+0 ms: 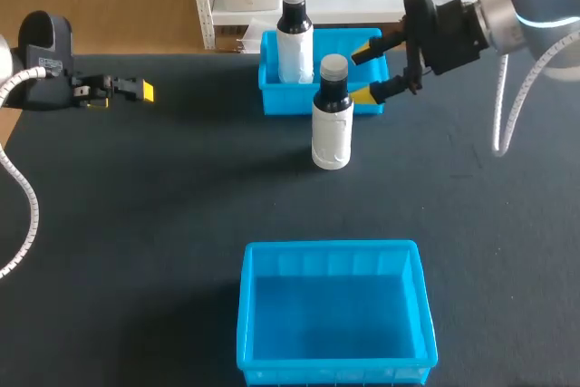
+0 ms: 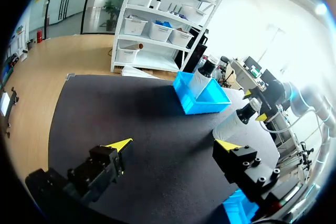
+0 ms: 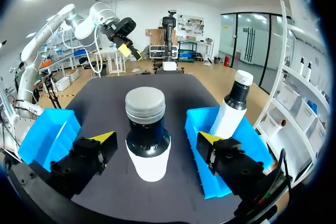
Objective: Pick up the bottle, and place it in the far bin if it is heavy, or in the near bin if it is light.
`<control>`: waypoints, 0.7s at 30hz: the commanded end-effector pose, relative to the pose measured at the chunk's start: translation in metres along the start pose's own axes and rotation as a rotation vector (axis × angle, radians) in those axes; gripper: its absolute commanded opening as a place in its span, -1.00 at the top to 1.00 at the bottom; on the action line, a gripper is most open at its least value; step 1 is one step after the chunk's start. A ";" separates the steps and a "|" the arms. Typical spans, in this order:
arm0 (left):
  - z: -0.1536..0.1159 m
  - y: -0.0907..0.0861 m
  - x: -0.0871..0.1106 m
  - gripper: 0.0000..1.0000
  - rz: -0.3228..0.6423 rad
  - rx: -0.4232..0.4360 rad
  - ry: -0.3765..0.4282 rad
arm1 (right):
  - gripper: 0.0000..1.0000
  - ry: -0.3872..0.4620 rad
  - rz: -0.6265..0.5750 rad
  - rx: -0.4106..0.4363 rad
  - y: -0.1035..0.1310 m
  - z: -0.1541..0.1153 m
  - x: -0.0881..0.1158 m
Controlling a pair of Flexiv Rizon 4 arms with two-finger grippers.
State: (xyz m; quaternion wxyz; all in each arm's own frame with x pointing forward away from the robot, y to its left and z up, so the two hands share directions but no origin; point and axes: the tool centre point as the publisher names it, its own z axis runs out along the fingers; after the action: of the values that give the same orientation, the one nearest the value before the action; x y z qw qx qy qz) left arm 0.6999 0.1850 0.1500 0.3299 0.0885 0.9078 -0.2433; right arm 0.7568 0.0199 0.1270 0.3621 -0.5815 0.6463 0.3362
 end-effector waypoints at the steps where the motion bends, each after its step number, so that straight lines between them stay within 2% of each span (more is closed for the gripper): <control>1: 0.000 0.000 0.000 -1.00 0.000 0.000 0.000 | -1.00 -0.002 0.002 -0.012 -0.001 0.007 -0.004; 21: 0.000 0.000 0.000 -1.00 0.000 0.000 0.000 | -1.00 -0.030 0.001 -0.085 0.008 0.033 -0.013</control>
State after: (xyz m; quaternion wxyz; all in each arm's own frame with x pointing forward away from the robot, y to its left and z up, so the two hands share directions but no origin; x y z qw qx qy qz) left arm 0.6999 0.1850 0.1500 0.3299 0.0885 0.9078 -0.2433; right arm 0.7480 0.0523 0.1230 0.3485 -0.5898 0.6277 0.3697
